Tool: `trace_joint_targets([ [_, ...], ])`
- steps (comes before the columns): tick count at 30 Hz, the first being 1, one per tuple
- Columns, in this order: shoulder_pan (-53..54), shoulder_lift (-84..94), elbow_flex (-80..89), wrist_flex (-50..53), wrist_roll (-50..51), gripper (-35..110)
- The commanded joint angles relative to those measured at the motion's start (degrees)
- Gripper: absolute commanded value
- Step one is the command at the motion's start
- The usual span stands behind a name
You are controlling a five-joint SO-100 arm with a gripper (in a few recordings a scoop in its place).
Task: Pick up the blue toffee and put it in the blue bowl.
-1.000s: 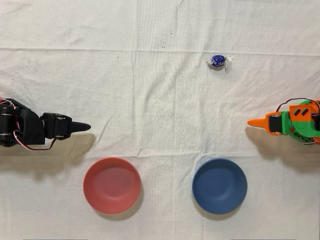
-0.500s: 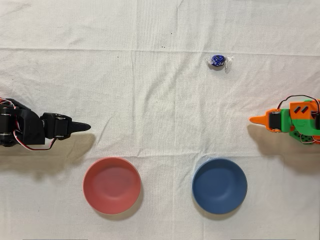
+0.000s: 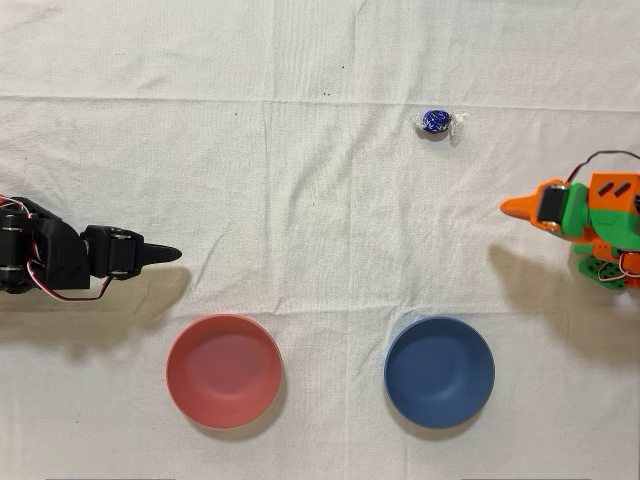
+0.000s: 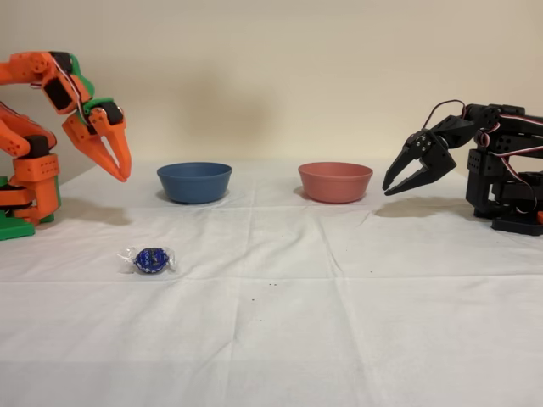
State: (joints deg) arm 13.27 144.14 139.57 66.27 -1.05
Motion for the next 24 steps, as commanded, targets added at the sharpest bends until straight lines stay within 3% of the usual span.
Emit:
trace_joint_targets([
  [1,4.4,-5.4,-9.9,1.1,2.6,0],
  [7,11.0,-13.8,-16.3,1.6,3.3,0],
  [12,17.0,-20.3,-20.0,1.6,-8.2,0],
  [24,25.5,-38.4,-31.2,1.0,-5.6,0],
])
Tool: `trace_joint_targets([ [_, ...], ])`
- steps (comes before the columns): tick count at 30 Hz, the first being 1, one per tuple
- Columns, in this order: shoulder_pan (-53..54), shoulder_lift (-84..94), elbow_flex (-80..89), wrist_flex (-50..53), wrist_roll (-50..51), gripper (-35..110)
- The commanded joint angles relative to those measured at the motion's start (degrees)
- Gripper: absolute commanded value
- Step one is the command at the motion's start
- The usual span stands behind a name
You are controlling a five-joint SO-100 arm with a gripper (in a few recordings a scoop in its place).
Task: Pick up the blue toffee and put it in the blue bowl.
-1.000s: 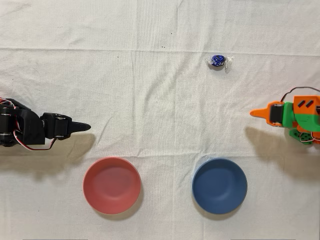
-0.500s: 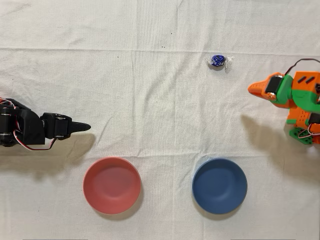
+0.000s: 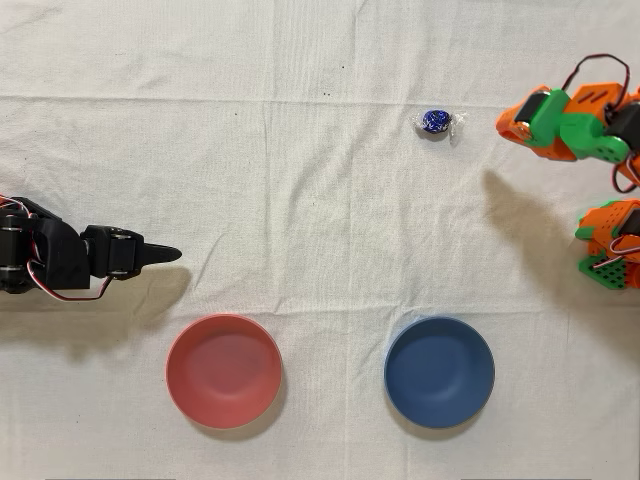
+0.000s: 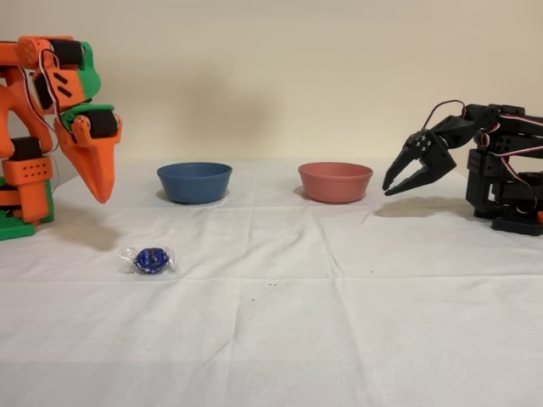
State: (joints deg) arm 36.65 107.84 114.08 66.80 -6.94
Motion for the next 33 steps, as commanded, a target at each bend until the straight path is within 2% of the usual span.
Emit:
trace_joint_targets([
  [1,2.1,-3.3,-6.6,0.3,0.5,0],
  [22,-4.4,-19.1,-16.4,-4.6,3.3,2],
  [26,-4.5,-20.0,-17.4,-4.6,4.0,13],
  [30,-4.0,-20.4,-17.6,-4.5,2.7,36],
  [33,-3.8,-20.8,-18.0,-3.7,2.0,41],
])
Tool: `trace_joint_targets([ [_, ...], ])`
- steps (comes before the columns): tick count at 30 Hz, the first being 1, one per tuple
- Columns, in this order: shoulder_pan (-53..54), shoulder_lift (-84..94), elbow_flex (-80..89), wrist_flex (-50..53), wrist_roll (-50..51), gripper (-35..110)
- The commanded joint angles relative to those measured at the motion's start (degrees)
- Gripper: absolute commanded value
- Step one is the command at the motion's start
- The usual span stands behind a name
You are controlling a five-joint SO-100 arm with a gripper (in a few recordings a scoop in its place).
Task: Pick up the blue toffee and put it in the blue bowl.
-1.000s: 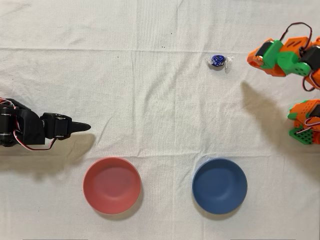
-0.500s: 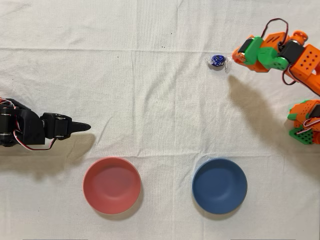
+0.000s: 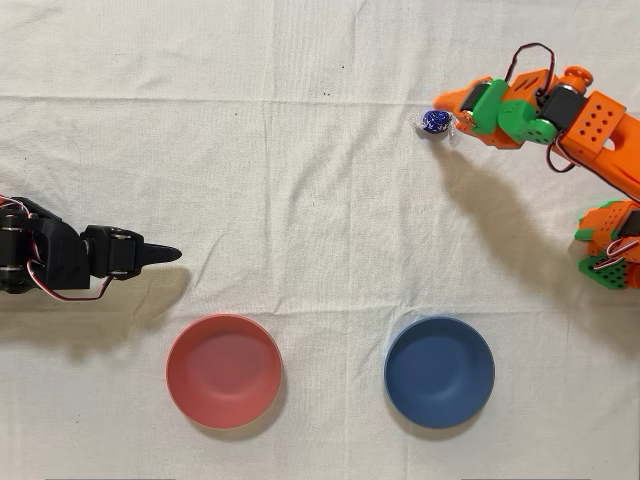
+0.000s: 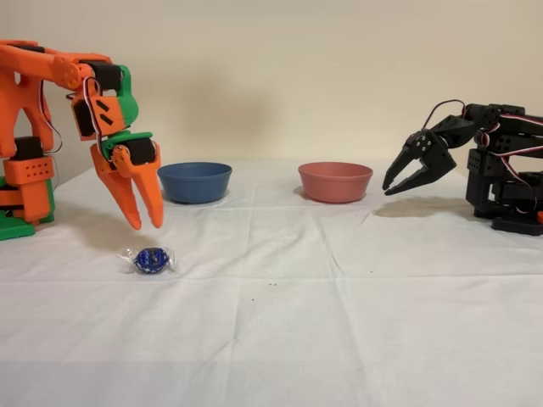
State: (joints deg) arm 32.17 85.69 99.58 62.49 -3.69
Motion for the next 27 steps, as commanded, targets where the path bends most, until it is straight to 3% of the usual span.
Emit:
trace_joint_targets([
  [1,0.9,1.1,-3.7,1.0,-1.2,42],
  [27,3.3,-5.9,-3.3,-1.7,-4.6,38],
])
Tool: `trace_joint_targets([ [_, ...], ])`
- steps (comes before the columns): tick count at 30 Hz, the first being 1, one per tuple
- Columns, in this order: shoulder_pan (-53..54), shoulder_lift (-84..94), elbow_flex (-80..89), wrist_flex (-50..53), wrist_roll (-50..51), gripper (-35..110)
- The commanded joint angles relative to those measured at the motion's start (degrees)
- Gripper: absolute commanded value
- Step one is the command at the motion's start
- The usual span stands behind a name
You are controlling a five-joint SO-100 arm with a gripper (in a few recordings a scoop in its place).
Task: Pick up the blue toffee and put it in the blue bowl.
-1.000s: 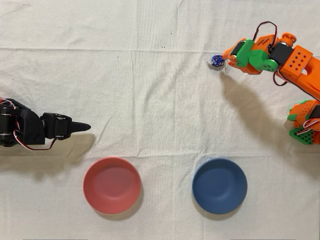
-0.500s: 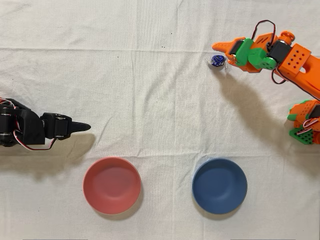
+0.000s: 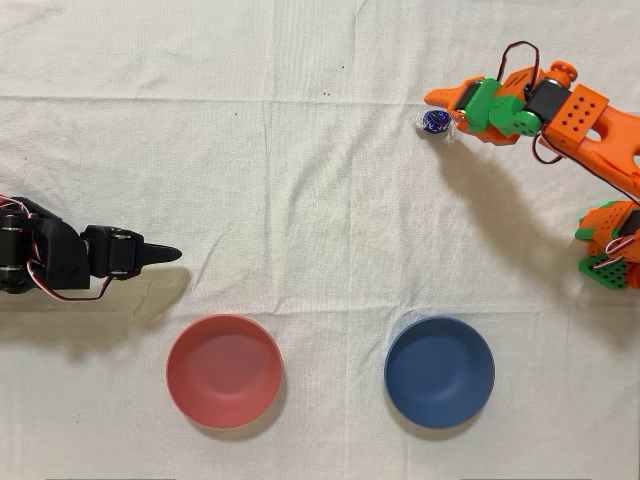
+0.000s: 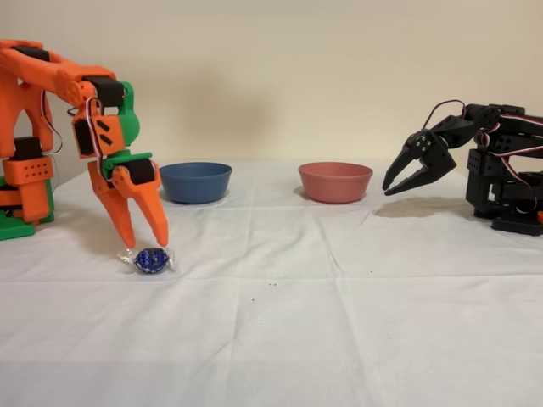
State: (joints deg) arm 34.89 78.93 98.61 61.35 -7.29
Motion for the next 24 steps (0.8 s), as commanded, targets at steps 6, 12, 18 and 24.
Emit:
trace_joint_targets([
  [6,1.2,-1.8,-3.1,-1.5,-0.9,37],
  [12,0.3,-3.8,-5.1,-1.6,-0.2,36],
  [18,-1.1,-4.4,-4.8,-1.6,0.1,36],
  [24,-3.0,-5.0,-4.3,-1.9,0.7,36],
])
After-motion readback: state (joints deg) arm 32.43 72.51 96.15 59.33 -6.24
